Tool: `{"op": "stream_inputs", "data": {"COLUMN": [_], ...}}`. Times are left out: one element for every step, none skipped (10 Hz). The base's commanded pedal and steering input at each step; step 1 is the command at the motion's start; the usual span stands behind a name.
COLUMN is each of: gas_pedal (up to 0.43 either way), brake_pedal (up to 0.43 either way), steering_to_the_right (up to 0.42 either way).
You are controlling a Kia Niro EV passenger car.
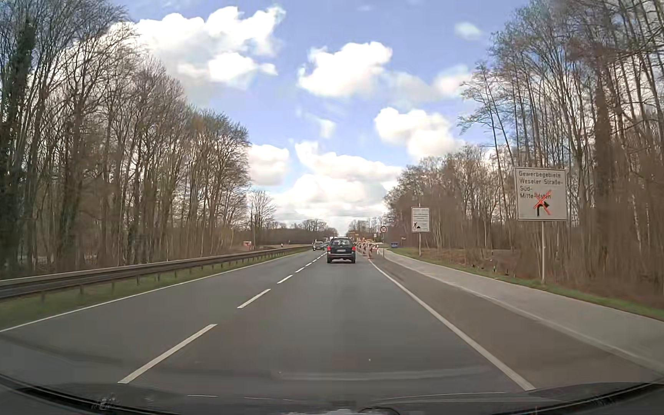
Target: Follow the waypoints while adhering to traffic rules and regulations
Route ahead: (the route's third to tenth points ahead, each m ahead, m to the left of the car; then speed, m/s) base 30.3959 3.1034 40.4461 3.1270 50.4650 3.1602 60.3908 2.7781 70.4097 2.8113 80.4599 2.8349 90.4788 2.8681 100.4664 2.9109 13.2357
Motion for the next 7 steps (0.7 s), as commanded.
{"op": "stream_inputs", "data": {"gas_pedal": [0.138, 0.138, 0.138, 0.138, 0.138, 0.138, 0.138], "brake_pedal": [0.0, 0.0, 0.0, 0.0, 0.0, 0.0, 0.0], "steering_to_the_right": [0.001, 0.001, 0.001, 0.001, 0.001, 0.001, 0.001]}}
